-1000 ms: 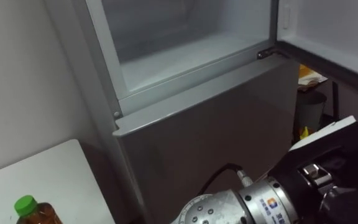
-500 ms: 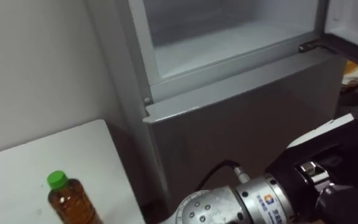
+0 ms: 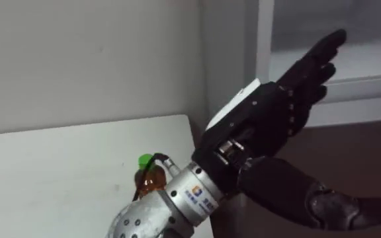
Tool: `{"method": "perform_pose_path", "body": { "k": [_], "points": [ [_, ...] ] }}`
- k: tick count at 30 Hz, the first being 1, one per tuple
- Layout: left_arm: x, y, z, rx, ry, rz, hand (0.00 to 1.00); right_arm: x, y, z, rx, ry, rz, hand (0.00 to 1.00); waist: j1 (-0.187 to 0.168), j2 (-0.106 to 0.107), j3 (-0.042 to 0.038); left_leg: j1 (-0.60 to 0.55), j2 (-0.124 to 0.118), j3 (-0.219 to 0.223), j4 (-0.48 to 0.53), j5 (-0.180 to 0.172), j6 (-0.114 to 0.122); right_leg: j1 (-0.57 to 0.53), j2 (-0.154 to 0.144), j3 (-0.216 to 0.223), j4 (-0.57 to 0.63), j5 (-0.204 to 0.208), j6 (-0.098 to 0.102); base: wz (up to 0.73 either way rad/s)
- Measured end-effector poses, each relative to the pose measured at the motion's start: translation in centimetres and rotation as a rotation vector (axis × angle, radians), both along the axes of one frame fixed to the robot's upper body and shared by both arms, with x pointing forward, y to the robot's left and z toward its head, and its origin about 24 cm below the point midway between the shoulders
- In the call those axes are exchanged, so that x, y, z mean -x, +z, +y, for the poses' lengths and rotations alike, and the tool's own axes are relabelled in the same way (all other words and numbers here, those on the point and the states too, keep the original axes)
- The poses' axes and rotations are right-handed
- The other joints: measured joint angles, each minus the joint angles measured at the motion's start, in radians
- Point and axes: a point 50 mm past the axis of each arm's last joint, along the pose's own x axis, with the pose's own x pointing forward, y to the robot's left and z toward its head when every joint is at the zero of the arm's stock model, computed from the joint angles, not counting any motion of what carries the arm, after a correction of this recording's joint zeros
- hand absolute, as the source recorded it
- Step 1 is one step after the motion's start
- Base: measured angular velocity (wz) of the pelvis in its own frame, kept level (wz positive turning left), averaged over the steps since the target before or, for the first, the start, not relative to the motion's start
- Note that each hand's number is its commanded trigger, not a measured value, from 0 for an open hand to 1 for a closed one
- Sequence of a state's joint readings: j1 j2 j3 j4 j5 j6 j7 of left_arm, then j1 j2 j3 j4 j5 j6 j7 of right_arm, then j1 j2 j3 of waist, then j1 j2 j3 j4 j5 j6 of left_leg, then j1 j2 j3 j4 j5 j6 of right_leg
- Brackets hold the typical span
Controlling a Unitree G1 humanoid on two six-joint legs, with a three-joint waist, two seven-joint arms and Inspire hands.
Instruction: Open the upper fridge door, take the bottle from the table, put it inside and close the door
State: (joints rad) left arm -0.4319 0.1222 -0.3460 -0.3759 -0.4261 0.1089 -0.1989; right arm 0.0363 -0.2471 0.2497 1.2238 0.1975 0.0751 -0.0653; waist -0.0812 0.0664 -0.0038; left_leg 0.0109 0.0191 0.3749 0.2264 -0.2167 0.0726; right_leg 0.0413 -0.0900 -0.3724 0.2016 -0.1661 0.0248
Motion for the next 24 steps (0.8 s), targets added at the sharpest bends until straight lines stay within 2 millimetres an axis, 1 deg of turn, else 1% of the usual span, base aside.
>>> {"method": "perform_pose_path", "body": {
  "k": [1, 2, 3, 5, 6, 7, 8, 9, 11, 12, 14, 15, 17, 18, 20, 21, 23, 24],
  "points": [
    [0.1, 0.0, 1.2, 0.015, 0.056, -0.006, 0.00, 0.3, 0.0, 0.0, 0.007, -0.008, 0.001, 0.00, 0.009, 0.001, -0.0005, 0.002, 0.000, -0.003, 0.000, 0.000, 0.000, 0.005, 0.000, -0.002, -0.001, 0.000, 0.000, 0.09],
    [0.3, -0.1, 2.4, 0.026, 0.115, -0.010, 0.00, 0.6, -0.1, 0.0, 0.015, -0.013, -0.001, 0.00, 0.016, 0.002, -0.0030, 0.003, 0.000, -0.003, 0.001, 0.000, 0.000, 0.012, 0.000, -0.007, -0.001, -0.002, 0.000, 0.10],
    [0.4, -0.1, 2.9, 0.032, 0.140, -0.013, 0.00, 0.8, -0.1, 0.0, 0.019, -0.014, 0.000, 0.00, 0.023, 0.001, -0.0046, 0.004, 0.000, -0.004, 0.002, 0.000, 0.000, 0.014, -0.001, -0.011, -0.001, -0.004, 0.000, 0.10],
    [0.3, 0.2, 5.0, 0.055, 0.252, -0.035, 0.00, 1.3, -0.1, -0.3, 0.022, -0.040, 0.005, 0.00, 0.052, 0.001, -0.0034, 0.019, 0.000, -0.005, 0.004, 0.000, 0.000, 0.028, -0.003, -0.015, 0.001, -0.006, 0.000, 0.05],
    [0.3, 0.2, 5.6, 0.063, 0.283, -0.040, 0.00, 1.4, -0.1, -0.3, 0.021, -0.054, 0.003, 0.00, 0.058, 0.003, -0.0047, 0.019, 0.000, -0.005, 0.003, 0.000, 0.000, 0.030, -0.003, -0.015, 0.000, -0.007, -0.001, 0.07],
    [0.6, 0.4, 6.9, 0.083, 0.352, -0.060, 0.00, 1.5, -0.1, -0.3, 0.016, -0.078, -0.008, 0.00, 0.062, 0.001, -0.0022, 0.019, -0.001, -0.013, 0.000, 0.000, 0.000, 0.033, -0.004, -0.020, -0.001, -0.009, 0.000, 0.17],
    [0.9, 0.5, 8.1, 0.110, 0.422, -0.081, 0.00, 1.6, -0.1, -0.1, 0.004, -0.106, -0.027, 0.00, 0.062, 0.002, -0.0027, 0.019, -0.003, -0.024, -0.003, 0.000, 0.000, 0.037, -0.004, -0.025, 0.001, -0.013, 0.002, 0.22],
    [1.1, 0.6, 8.7, 0.125, 0.456, -0.090, 0.00, 1.7, -0.2, -0.1, -0.001, -0.117, -0.035, 0.00, 0.065, 0.003, -0.0026, 0.020, -0.003, -0.028, -0.003, 0.000, 0.000, 0.039, -0.004, -0.028, 0.001, -0.013, 0.002, 0.22],
    [1.4, 0.9, 11.2, 0.191, 0.588, -0.116, 0.00, 2.4, -0.2, -0.2, -0.005, -0.158, -0.047, 0.00, 0.084, 0.007, -0.0011, 0.029, -0.003, -0.032, -0.003, 0.000, 0.000, 0.045, -0.005, -0.039, -0.001, -0.015, 0.001, 0.10],
    [1.6, 0.9, 11.8, 0.213, 0.624, -0.115, 0.00, 2.5, -0.2, -0.2, -0.005, -0.168, -0.048, 0.00, 0.090, 0.008, -0.0008, 0.032, -0.003, -0.032, -0.004, 0.000, 0.000, 0.047, -0.005, -0.039, -0.001, -0.015, 0.000, 0.00],
    [2.2, 0.0, 14.2, 0.279, 0.767, -0.086, 0.00, 3.0, -0.2, -0.2, -0.006, -0.193, -0.050, 0.00, 0.105, 0.007, -0.0008, 0.035, -0.002, -0.032, -0.004, 0.000, -0.002, 0.044, -0.004, -0.040, 0.002, -0.016, -0.002, 0.00],
    [2.3, -0.3, 14.7, 0.285, 0.800, -0.072, 0.00, 3.1, -0.2, -0.2, -0.007, -0.203, -0.051, 0.00, 0.109, 0.005, -0.0003, 0.034, -0.002, -0.032, -0.004, 0.001, -0.002, 0.043, -0.005, -0.040, 0.003, -0.017, -0.002, 0.00],
    [2.8, -2.1, 16.8, 0.292, 0.932, -0.003, 0.00, 3.6, -0.3, -0.1, -0.012, -0.228, -0.051, 0.00, 0.117, -0.001, -0.0002, 0.034, -0.003, -0.038, -0.004, 0.001, -0.003, 0.045, -0.005, -0.045, 0.003, -0.018, -0.003, 0.06],
    [2.8, -2.7, 17.3, 0.291, 0.969, 0.024, 0.00, 3.6, -0.3, -0.1, -0.014, -0.234, -0.051, 0.00, 0.117, -0.002, 0.0001, 0.033, -0.004, -0.042, -0.004, 0.001, -0.003, 0.047, -0.006, -0.048, 0.003, -0.019, -0.002, 0.13],
    [3.2, -5.4, 19.3, 0.289, 1.112, 0.151, 0.00, 3.7, -0.3, 0.1, -0.020, -0.260, -0.057, 0.00, 0.119, -0.006, 0.0012, 0.029, -0.007, -0.049, -0.004, 0.001, -0.002, 0.050, -0.007, -0.050, 0.004, -0.021, 0.000, 0.09],
    [3.3, -6.1, 19.7, 0.286, 1.145, 0.182, 0.00, 3.7, -0.3, 0.1, -0.021, -0.262, -0.059, 0.00, 0.120, -0.007, 0.0010, 0.027, -0.007, -0.049, -0.003, 0.000, -0.002, 0.048, -0.007, -0.049, 0.004, -0.021, 0.000, 0.03],
    [3.9, -9.2, 21.7, 0.268, 1.276, 0.320, 0.00, 3.8, -0.3, 0.2, -0.028, -0.268, -0.069, 0.00, 0.124, -0.012, 0.0017, 0.025, -0.009, -0.051, -0.004, 0.000, -0.002, 0.048, -0.008, -0.049, 0.006, -0.022, 0.002, 0.00],
    [4.2, -9.9, 22.1, 0.271, 1.306, 0.356, 0.00, 3.7, -0.3, 0.3, -0.031, -0.266, -0.070, 0.00, 0.125, -0.012, 0.0009, 0.024, -0.009, -0.051, -0.004, 0.000, -0.002, 0.047, -0.008, -0.049, 0.006, -0.022, 0.002, 0.00]
  ]
}}
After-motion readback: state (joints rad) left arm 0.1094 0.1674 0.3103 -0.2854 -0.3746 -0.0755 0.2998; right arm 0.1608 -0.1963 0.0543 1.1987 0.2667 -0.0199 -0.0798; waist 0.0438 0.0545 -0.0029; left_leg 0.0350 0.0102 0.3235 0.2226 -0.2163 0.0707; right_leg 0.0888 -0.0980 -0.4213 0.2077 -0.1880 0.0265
